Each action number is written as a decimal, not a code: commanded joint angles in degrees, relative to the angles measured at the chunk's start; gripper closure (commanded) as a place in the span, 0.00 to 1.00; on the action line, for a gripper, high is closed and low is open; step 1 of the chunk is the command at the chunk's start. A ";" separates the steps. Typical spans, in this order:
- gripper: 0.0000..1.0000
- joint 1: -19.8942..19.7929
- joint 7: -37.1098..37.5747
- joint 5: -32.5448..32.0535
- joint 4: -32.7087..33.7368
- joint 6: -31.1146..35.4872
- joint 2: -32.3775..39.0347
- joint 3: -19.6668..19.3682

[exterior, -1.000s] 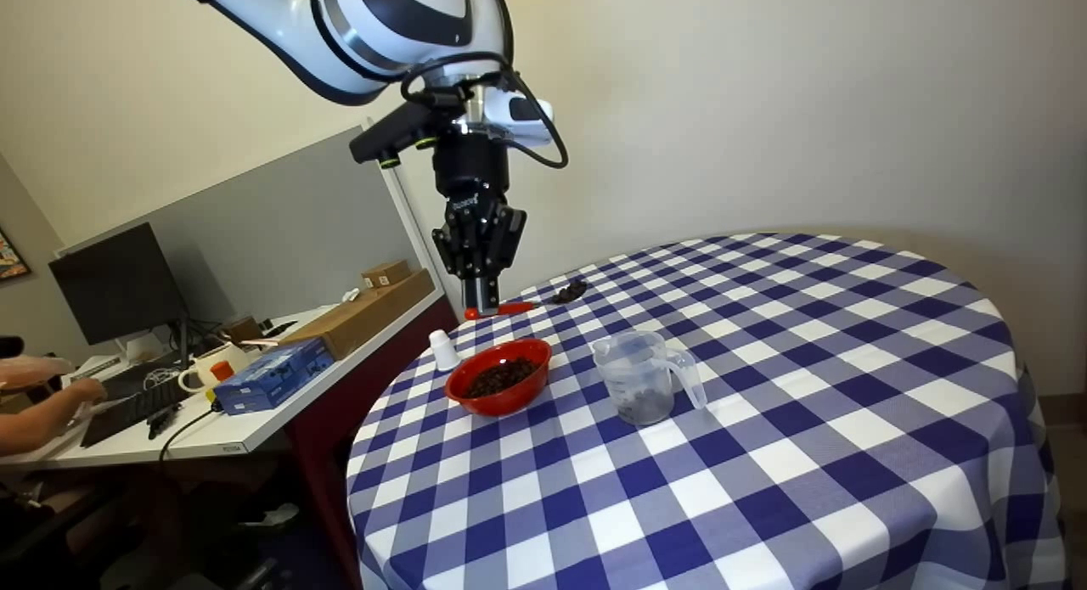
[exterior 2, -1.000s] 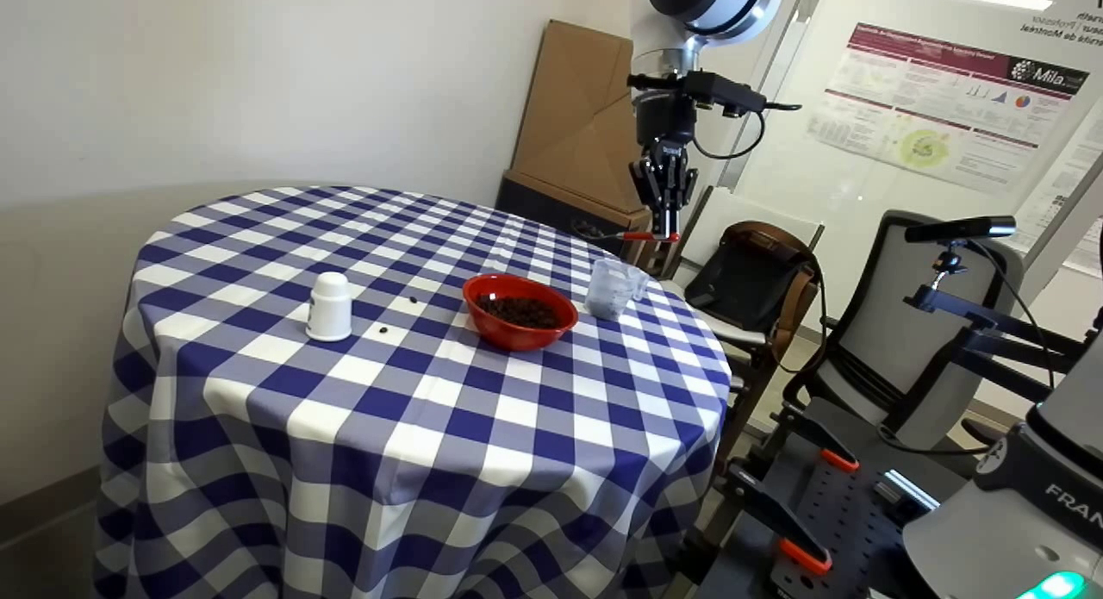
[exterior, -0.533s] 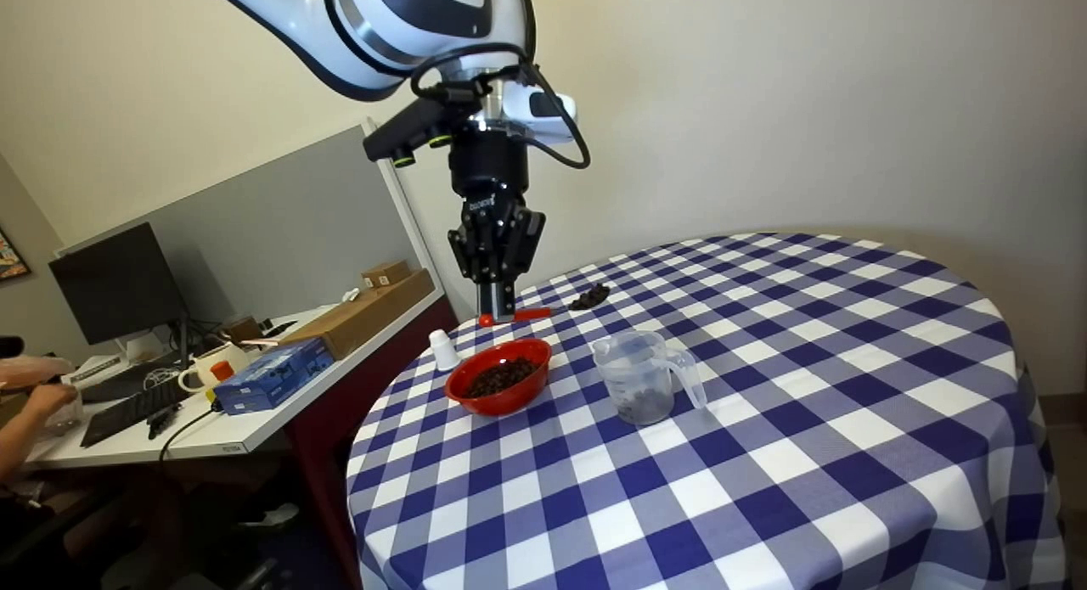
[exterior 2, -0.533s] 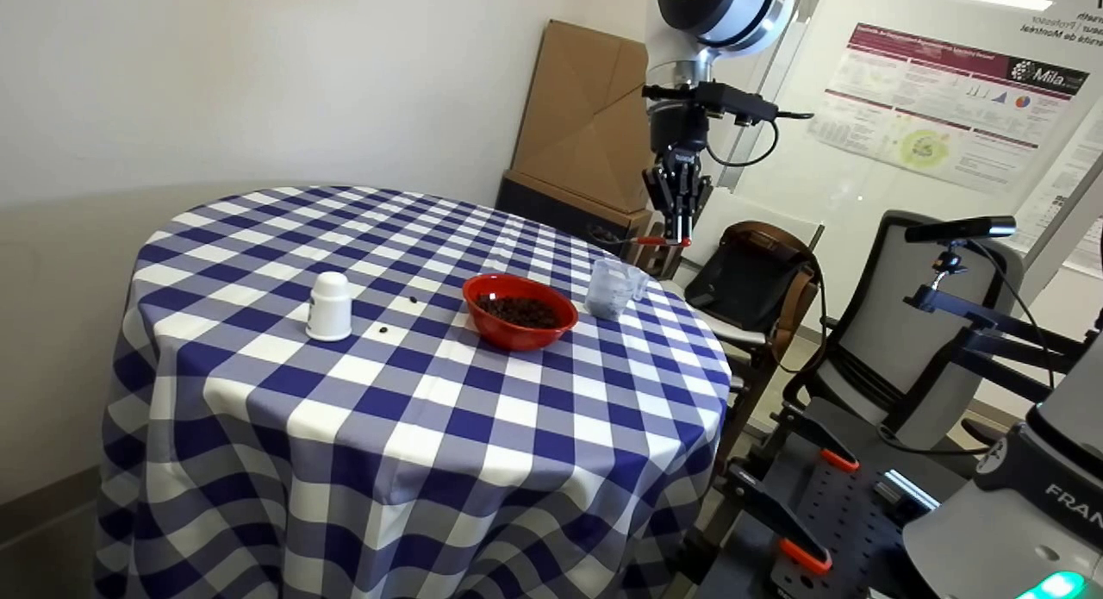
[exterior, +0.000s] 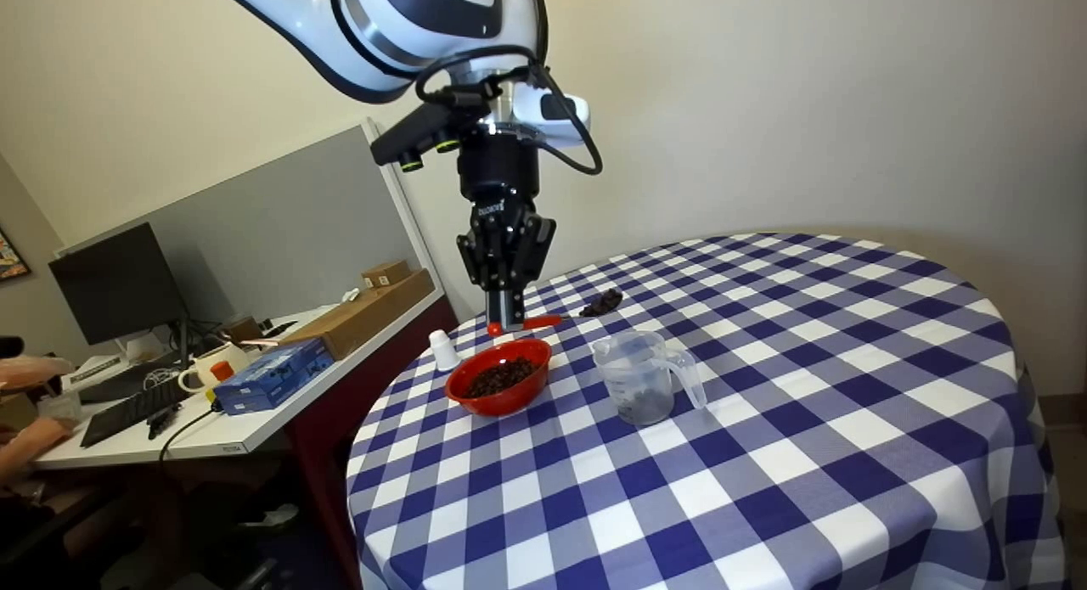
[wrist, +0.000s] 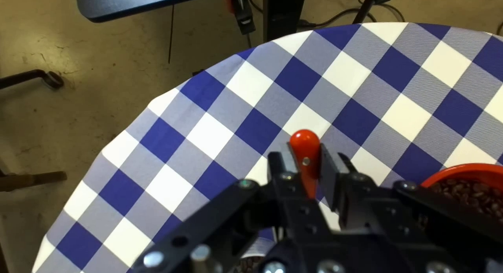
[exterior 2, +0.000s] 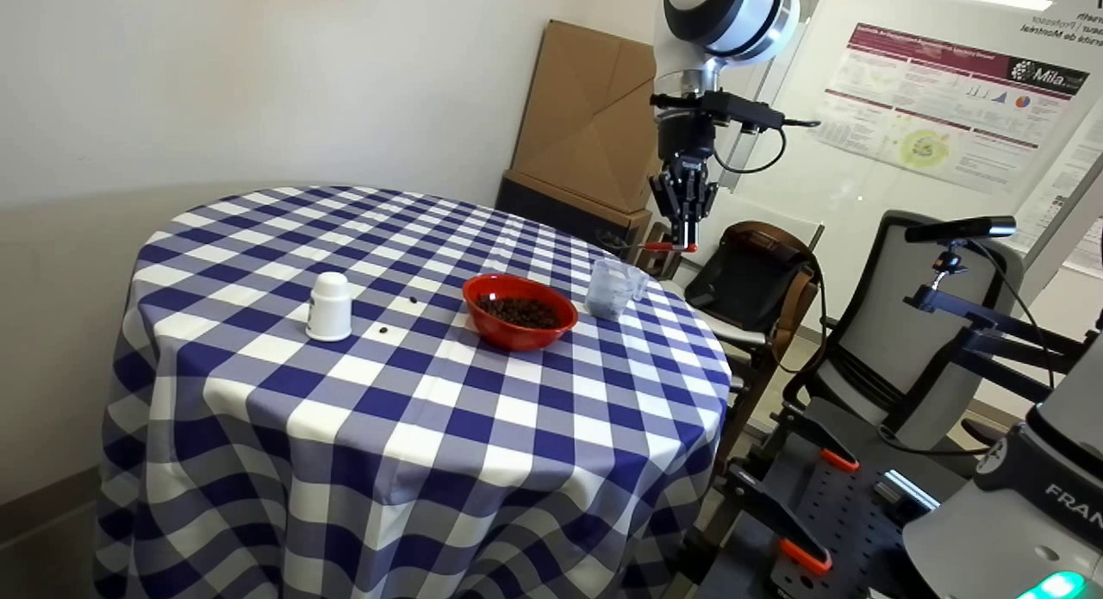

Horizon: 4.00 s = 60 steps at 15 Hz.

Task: Use the spoon to scoop some of the contents in the red bowl into the clear jug

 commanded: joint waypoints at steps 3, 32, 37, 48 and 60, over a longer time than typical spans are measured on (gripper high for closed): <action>0.90 -0.23 -0.41 -0.20 -1.41 1.72 -0.48 -0.77; 0.90 0.46 4.96 -10.61 -3.69 5.53 -0.67 -2.21; 0.90 1.38 6.76 -13.21 -4.34 6.13 -0.93 -1.81; 0.90 3.23 10.38 -17.57 -4.53 6.11 -1.12 -0.94; 0.90 4.54 14.33 -24.14 -5.34 5.70 -1.28 -0.53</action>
